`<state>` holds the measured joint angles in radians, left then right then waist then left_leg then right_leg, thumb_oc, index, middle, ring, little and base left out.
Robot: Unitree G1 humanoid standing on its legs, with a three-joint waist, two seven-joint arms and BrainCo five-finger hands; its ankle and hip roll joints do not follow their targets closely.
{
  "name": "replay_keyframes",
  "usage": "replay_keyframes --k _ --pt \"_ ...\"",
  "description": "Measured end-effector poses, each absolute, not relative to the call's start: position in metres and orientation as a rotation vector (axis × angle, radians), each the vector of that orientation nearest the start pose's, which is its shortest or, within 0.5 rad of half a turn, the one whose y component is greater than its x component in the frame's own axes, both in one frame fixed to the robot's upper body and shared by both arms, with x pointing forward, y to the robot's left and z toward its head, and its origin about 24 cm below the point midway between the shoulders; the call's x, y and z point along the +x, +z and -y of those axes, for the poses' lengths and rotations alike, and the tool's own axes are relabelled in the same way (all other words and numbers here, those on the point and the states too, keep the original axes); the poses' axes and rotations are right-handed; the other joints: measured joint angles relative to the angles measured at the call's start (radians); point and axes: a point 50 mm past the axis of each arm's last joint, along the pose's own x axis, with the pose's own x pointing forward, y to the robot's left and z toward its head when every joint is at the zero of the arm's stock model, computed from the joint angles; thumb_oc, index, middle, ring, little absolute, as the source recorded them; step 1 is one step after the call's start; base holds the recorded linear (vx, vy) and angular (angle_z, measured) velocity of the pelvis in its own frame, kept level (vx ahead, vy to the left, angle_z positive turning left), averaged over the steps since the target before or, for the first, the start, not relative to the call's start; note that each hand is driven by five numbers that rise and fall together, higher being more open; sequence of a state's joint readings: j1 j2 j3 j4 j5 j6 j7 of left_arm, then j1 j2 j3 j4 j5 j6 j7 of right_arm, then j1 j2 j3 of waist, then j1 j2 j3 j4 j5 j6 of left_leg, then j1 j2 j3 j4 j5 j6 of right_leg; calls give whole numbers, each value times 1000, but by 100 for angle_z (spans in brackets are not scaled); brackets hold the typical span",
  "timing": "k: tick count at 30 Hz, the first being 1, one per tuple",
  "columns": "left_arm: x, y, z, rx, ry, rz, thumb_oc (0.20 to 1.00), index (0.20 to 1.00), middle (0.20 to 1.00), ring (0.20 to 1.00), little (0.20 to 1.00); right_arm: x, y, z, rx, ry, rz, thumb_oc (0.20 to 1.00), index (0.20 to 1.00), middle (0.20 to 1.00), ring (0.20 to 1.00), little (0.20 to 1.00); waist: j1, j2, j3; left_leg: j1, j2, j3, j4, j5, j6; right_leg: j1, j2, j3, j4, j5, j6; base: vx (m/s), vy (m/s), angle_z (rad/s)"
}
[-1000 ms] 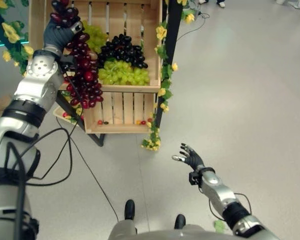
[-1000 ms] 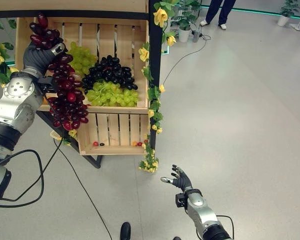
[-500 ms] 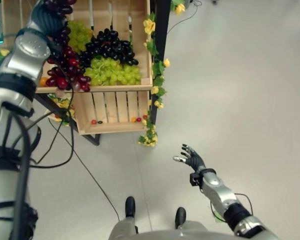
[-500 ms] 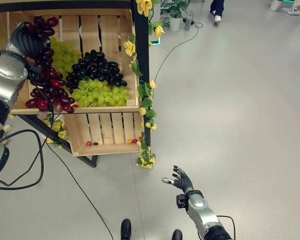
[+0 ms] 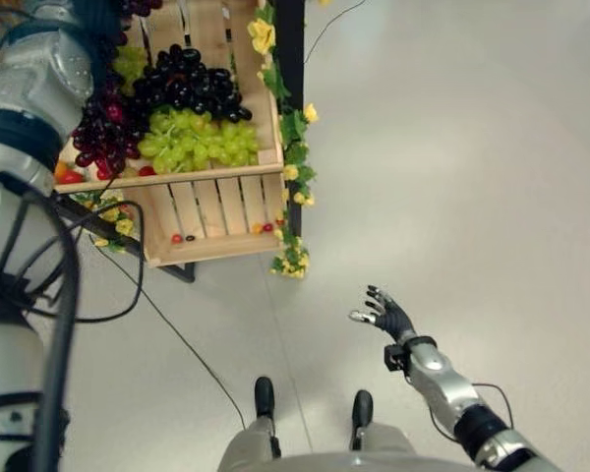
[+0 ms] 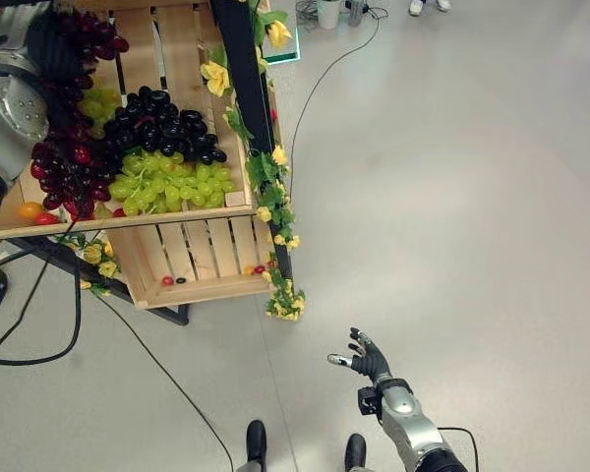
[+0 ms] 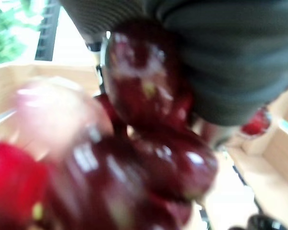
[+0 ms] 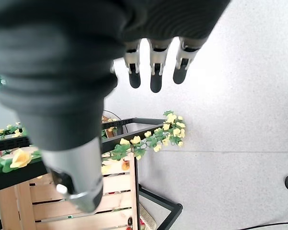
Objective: Pick up the fruits from the basket on one side to the basket on the other side
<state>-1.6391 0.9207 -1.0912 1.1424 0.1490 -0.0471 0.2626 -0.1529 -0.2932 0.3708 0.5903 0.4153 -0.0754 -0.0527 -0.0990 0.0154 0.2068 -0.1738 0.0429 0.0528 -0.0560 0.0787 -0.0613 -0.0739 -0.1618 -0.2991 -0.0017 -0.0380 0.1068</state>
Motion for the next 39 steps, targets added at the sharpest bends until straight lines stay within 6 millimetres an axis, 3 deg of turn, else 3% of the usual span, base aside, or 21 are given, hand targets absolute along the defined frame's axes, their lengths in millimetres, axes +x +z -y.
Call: replay_keyframes --k 3,7,11,14,16,18,20,22,23,27,31,39 --pt "384 381 -254 1732 513 443 1000 1000 1000 1000 1000 245 -57 162 -27 134 -459 1000 1000 1000 1000 1000 2 0 1 2 -2 0 -3 0 0 2 -1 0 0 0 0 0 0 0" --pt "384 383 -233 1798 494 568 1000 1000 1000 1000 1000 251 -52 158 -34 150 -432 1000 1000 1000 1000 1000 4 2 14 5 -1 0 -2 0 0 4 0 0 0 0 0 -40 -8 -1" --pt "382 385 -225 1821 477 618 1000 1000 1000 1000 1000 254 -49 162 -46 148 -418 1000 1000 1000 1000 1000 6 3 25 5 0 0 0 0 0 6 2 0 0 0 0 -36 -2 0" --pt "378 386 -230 1788 457 618 1000 1000 1000 1000 1000 254 -49 167 -64 146 -419 1000 1000 1000 1000 1000 5 3 26 8 0 0 0 0 0 9 2 -1 0 0 0 0 0 0" --pt "373 385 -238 1614 447 629 1000 1000 1000 1000 1000 253 -49 169 -69 147 -424 1000 1000 1000 1000 1000 5 4 30 15 1 1 -1 0 0 15 2 -1 -1 0 0 0 0 0" --pt "365 375 -250 1238 405 669 1000 1000 1000 1000 1000 253 -50 168 -58 147 -432 1000 1000 1000 1000 1000 7 7 42 35 1 1 -3 0 0 36 2 -1 -3 0 0 0 0 0" --pt "359 353 -265 913 376 675 1000 1000 1000 1000 1000 252 -51 166 -54 155 -437 1000 1000 1000 1000 1000 11 6 47 44 3 1 -6 0 0 48 5 -2 -11 0 0 -9 1 3" --pt "354 335 -261 787 305 680 1000 1000 1000 1000 1000 252 -51 167 -45 146 -439 1000 1000 1000 1000 1000 34 2 55 38 4 -2 -3 0 0 47 8 -5 -13 0 0 -8 5 4" --pt "341 315 -261 539 237 728 1000 1000 1000 1000 1000 252 -51 169 -36 131 -439 1000 1000 1000 1000 1000 32 2 56 42 2 1 -4 0 0 47 5 -1 -14 1 1 0 0 0" --pt "324 294 -253 328 133 756 1000 1000 1000 1000 1000 250 -53 173 -21 94 -446 1000 1000 1000 1000 1000 63 -22 70 40 3 -1 -1 0 0 48 8 -1 -14 1 1 0 0 0" --pt "300 272 -239 90 47 818 1000 1000 1000 1000 1000 250 -53 176 -26 75 -446 1000 1000 1000 1000 1000 66 -31 72 40 1 -3 -1 0 0 50 5 -1 -14 2 3 2 9 0" --pt "284 252 -220 -60 -127 778 1000 1000 1000 1000 1000 245 -54 184 -31 50 -456 1000 1000 1000 1000 1000 61 -39 71 43 4 -2 4 0 0 54 9 1 -14 4 1 0 13 -1"
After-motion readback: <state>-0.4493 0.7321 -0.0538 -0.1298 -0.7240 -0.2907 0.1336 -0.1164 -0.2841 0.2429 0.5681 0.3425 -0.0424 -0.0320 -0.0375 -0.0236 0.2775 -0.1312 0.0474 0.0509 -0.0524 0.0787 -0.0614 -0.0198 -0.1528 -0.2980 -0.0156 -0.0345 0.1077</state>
